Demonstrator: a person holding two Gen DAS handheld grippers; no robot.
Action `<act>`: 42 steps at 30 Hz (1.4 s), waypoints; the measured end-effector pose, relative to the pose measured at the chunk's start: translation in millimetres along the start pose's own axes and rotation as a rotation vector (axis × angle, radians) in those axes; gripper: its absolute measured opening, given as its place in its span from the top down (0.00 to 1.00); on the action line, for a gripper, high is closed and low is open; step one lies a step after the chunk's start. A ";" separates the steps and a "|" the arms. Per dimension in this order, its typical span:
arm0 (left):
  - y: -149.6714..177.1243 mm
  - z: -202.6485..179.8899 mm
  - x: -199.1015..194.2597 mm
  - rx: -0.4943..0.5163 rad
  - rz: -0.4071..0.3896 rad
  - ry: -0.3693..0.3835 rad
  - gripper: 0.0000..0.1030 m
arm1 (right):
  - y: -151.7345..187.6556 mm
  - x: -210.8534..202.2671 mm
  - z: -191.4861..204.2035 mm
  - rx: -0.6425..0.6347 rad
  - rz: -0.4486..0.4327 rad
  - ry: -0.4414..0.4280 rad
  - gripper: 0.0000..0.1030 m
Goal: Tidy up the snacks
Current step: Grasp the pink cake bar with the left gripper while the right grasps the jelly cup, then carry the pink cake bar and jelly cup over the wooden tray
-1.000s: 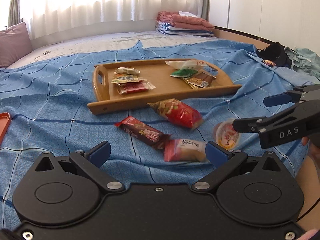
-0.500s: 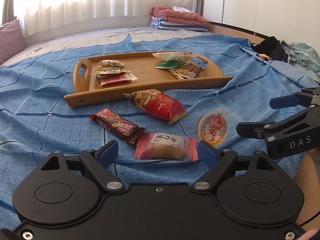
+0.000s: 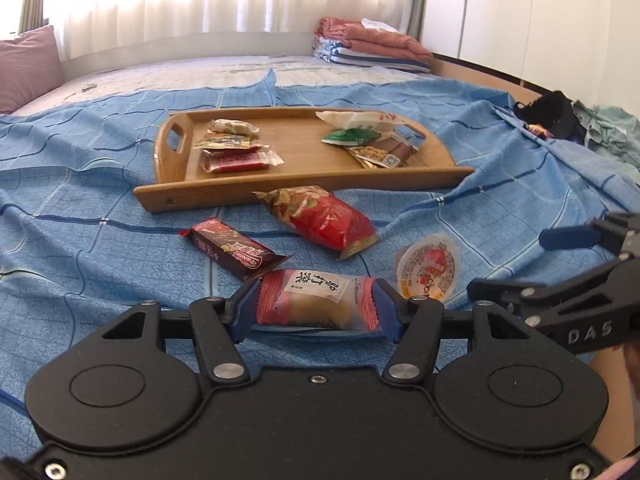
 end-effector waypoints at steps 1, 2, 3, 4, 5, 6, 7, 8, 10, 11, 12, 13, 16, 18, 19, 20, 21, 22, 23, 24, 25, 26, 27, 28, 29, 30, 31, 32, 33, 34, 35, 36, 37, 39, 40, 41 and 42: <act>-1.0 3.4 -1.8 -0.009 -0.003 -0.005 0.44 | 1.3 1.9 3.4 0.003 -0.001 -0.010 0.00; -2.0 6.3 -3.9 -0.015 -0.007 -0.010 0.44 | 2.3 3.4 6.5 0.006 -0.006 -0.016 0.00; -2.9 9.0 -5.5 -0.019 -0.010 -0.018 0.44 | 3.3 5.1 10.1 0.009 -0.012 -0.019 0.00; -3.7 11.6 -6.9 -0.022 -0.012 -0.027 0.44 | 4.0 6.9 13.9 0.011 -0.018 -0.021 0.00; -4.5 14.4 -8.6 -0.025 -0.013 -0.037 0.44 | 4.1 8.3 16.8 0.014 -0.025 -0.024 0.00; -5.2 16.6 -10.2 -0.027 -0.015 -0.043 0.44 | 3.9 9.4 19.8 0.019 -0.033 -0.026 0.00; -5.6 18.9 -11.4 -0.030 -0.017 -0.047 0.44 | 3.5 10.2 22.6 0.022 -0.042 -0.028 0.00; -5.8 21.3 -13.2 -0.037 -0.021 -0.052 0.44 | 3.0 10.7 25.4 0.023 -0.052 -0.029 0.01; -5.9 25.5 -15.6 -0.048 -0.023 -0.061 0.44 | 1.9 11.5 31.2 0.022 -0.072 -0.030 0.02; -5.2 27.5 -17.1 -0.054 -0.026 -0.066 0.44 | 1.4 11.7 33.9 0.022 -0.082 -0.031 0.02; -4.7 29.1 -18.5 -0.059 -0.028 -0.073 0.44 | 1.3 12.0 36.6 0.025 -0.095 -0.029 0.02; -3.6 30.4 -20.3 -0.064 -0.030 -0.079 0.44 | 1.7 11.9 39.2 0.032 -0.109 -0.022 0.02; 4.1 35.8 -26.6 -0.094 -0.029 -0.098 0.44 | 5.5 12.7 45.0 0.055 -0.143 -0.008 0.05; 10.3 37.7 -28.9 -0.098 -0.022 -0.106 0.44 | 8.5 15.2 48.4 0.060 -0.150 0.006 0.07; 12.6 38.2 -29.5 -0.095 -0.020 -0.113 0.44 | 9.6 16.7 50.7 0.057 -0.152 0.018 0.10; 15.1 38.8 -30.6 -0.091 -0.020 -0.119 0.44 | 10.9 17.5 52.8 0.052 -0.155 0.030 0.12; 16.2 39.4 -31.5 -0.091 -0.021 -0.124 0.44 | 11.7 18.0 54.8 0.049 -0.160 0.040 0.13; 17.1 40.1 -33.1 -0.091 -0.026 -0.127 0.44 | 12.2 18.1 56.6 0.046 -0.167 0.048 0.15; 17.3 40.5 -34.2 -0.091 -0.031 -0.130 0.44 | 12.5 17.8 58.0 0.045 -0.174 0.053 0.18; 17.0 40.7 -35.3 -0.092 -0.037 -0.133 0.44 | 12.4 17.9 59.4 0.045 -0.179 0.056 0.18; 16.5 40.9 -36.1 -0.094 -0.042 -0.135 0.44 | 12.2 18.4 60.5 0.048 -0.180 0.058 0.20; 15.7 41.1 -36.8 -0.100 -0.046 -0.138 0.44 | 11.7 19.0 60.9 0.058 -0.179 0.059 0.21; 14.8 41.2 -37.1 -0.104 -0.050 -0.140 0.44 | 11.0 19.9 60.6 0.076 -0.176 0.057 0.22; 13.9 41.3 -37.2 -0.107 -0.053 -0.142 0.44 | 10.6 20.8 59.8 0.097 -0.172 0.050 0.25; 12.7 41.2 -36.9 -0.109 -0.055 -0.143 0.44 | 10.3 22.0 59.2 0.116 -0.168 0.046 0.26; 12.1 41.2 -36.6 -0.111 -0.057 -0.144 0.44 | 10.5 23.3 59.1 0.132 -0.165 0.049 0.27; 11.2 41.2 -35.9 -0.113 -0.057 -0.145 0.44 | 10.7 24.4 59.3 0.142 -0.163 0.056 0.28; 10.6 41.3 -35.2 -0.115 -0.058 -0.145 0.44 | 10.7 25.3 59.5 0.149 -0.163 0.064 0.30; 10.0 41.4 -34.6 -0.117 -0.058 -0.146 0.44 | 11.3 26.0 59.7 0.158 -0.164 0.078 0.32; 9.7 41.4 -34.3 -0.118 -0.059 -0.146 0.44 | 11.3 26.1 59.8 0.166 -0.165 0.090 0.35; 9.3 41.7 -33.8 -0.118 -0.061 -0.147 0.44 | 11.3 26.5 59.7 0.174 -0.166 0.095 0.38; 9.0 41.5 -34.1 -0.117 -0.063 -0.149 0.44 | 11.3 26.5 59.5 0.184 -0.167 0.097 0.39; 8.7 41.5 -33.8 -0.116 -0.065 -0.151 0.44 | 11.2 26.5 59.2 0.193 -0.166 0.096 0.43; 7.9 42.4 -32.9 -0.116 -0.066 -0.155 0.44 | 11.0 25.8 58.9 0.204 -0.165 0.089 0.50; 7.4 42.9 -32.3 -0.118 -0.067 -0.156 0.44 | 10.8 24.8 59.0 0.205 -0.164 0.085 0.50; 6.7 43.5 -31.7 -0.118 -0.067 -0.158 0.44 | 10.7 24.1 58.8 0.206 -0.164 0.082 0.50; 6.1 44.1 -31.1 -0.117 -0.066 -0.162 0.44 | 10.6 23.0 58.4 0.208 -0.165 0.078 0.51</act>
Point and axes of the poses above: each gripper's, at about its wrist camera, not at the fingertips, and x roughly the way its jaws point, z to its left, y to its underside, the point moved 1 cm from there along x, roughly the way its jaws point, and after that the axes turned 10 degrees about -y, right-handed, at the moved point
